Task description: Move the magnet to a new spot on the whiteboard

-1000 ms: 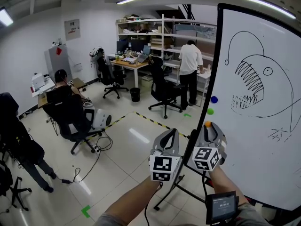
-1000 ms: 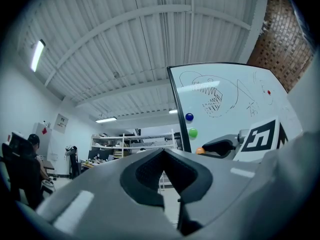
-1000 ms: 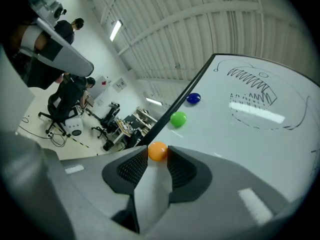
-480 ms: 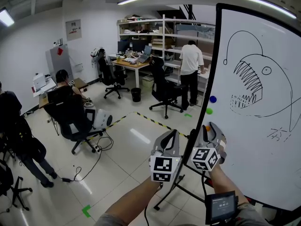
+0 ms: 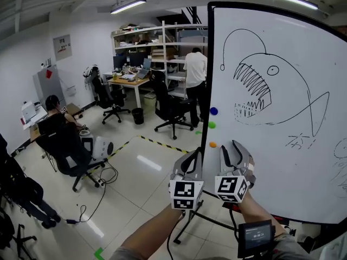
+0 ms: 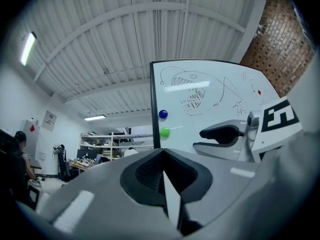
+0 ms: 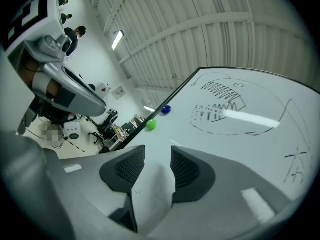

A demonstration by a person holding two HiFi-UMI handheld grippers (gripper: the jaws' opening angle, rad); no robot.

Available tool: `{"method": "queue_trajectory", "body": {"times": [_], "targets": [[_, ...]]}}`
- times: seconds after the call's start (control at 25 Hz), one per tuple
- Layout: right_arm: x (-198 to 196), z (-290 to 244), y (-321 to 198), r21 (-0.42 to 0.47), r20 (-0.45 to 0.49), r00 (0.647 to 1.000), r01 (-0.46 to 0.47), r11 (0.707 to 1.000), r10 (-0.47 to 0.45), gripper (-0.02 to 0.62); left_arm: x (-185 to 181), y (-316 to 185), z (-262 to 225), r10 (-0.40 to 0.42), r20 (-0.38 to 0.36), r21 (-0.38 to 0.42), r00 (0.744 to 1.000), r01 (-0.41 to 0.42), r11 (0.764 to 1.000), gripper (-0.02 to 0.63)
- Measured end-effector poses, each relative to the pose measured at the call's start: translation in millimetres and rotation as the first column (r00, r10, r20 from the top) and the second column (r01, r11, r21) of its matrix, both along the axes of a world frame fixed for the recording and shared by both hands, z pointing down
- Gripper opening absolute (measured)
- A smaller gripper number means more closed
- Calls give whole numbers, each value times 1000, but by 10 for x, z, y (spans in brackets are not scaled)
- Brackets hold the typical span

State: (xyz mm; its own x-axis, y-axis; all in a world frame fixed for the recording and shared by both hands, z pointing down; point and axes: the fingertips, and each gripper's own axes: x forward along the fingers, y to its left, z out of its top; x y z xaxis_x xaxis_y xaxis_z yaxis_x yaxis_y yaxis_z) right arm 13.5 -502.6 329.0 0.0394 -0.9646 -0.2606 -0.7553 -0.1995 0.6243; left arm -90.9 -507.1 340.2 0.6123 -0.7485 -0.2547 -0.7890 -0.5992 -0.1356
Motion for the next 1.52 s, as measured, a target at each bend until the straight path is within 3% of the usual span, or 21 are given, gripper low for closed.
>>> {"method": "queue_trajectory", "body": {"times": [0.16, 0.28, 0.52, 0.84, 1.08, 1.52], "targets": [[319, -135, 379, 48, 4, 999, -38, 998, 38, 156, 416, 192, -4, 72, -1, 8, 997, -72, 997, 0], [737, -221, 771, 73, 16, 993, -119, 990, 118, 146, 877, 456, -35, 166, 4, 7, 986, -166, 986, 0], [1671, -309, 1557, 98, 61, 960, -277, 956, 272, 132, 1828, 1040, -136, 317, 22, 40, 948, -317, 948, 0], [2685, -464, 2498, 139, 110, 915, -401, 905, 389, 100, 2846, 1808, -342, 443, 24, 79, 896, -444, 893, 0], [3298, -644, 3106, 173, 140, 898, -437, 883, 417, 8, 3474, 2318, -535, 487, 39, 141, 873, -487, 862, 0], [3940, -1022, 3699, 258, 122, 912, -411, 874, 393, 8, 4130, 2843, -851, 488, 22, 206, 872, -482, 852, 0]]}}
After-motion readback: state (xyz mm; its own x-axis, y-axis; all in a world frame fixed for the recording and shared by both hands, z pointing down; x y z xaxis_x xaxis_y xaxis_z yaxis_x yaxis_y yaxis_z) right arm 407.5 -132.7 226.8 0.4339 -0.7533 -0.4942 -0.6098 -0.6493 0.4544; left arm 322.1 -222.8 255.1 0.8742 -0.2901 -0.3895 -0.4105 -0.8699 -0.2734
